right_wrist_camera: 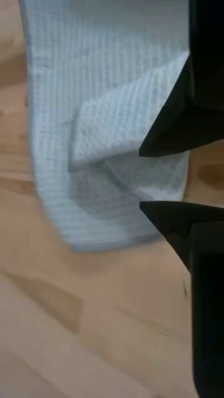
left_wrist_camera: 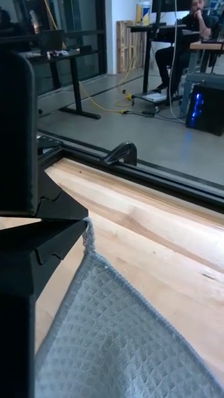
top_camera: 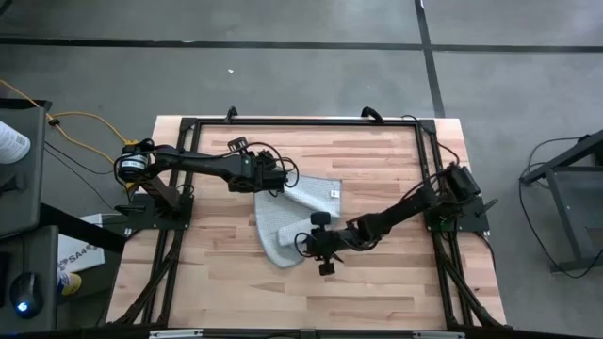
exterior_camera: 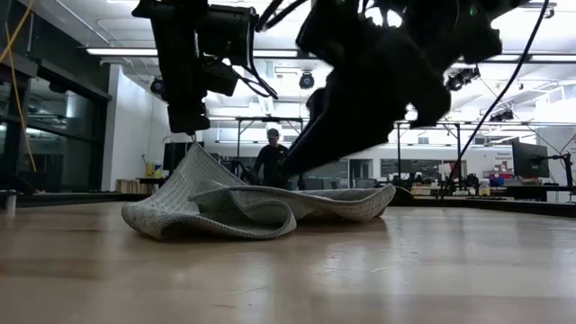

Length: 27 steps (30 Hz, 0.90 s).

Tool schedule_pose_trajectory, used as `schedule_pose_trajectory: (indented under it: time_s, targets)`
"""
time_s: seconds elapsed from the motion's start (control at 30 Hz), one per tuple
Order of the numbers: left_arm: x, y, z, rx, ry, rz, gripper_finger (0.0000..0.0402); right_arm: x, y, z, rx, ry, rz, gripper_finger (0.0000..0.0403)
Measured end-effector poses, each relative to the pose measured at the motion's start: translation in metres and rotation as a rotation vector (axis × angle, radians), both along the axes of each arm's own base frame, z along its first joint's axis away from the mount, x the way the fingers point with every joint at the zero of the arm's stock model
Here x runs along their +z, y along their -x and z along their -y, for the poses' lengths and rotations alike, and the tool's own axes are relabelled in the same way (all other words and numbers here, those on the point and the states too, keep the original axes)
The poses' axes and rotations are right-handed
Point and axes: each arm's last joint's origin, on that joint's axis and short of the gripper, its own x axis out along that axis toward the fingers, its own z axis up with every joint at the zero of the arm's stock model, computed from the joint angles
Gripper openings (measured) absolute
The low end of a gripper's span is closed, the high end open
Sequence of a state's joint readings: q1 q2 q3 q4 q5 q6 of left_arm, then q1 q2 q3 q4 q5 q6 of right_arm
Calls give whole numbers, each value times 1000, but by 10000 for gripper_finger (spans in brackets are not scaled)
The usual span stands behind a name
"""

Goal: Fold microfiber towels
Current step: Fold the gray towel on the table

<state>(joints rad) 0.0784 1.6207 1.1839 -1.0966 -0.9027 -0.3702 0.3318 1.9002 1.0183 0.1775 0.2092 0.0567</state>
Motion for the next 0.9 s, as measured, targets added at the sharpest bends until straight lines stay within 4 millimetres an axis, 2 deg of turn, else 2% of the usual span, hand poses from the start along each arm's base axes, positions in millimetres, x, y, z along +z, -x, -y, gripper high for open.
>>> schedule_pose_trajectory:
  time_s: [0.1, 0.57, 0.9]
  targets:
    - [0, 0, 0, 0, 3, 0, 0, -7, -1, 1, -12, 35, -1, 119]
    - [0, 0, 0, 0, 4, 5, 0, -9, -9, 22, -69, 57, 9, 119]
    - [0, 0, 0, 0, 4, 4, 0, -17, -9, 18, -35, 37, -13, 114]
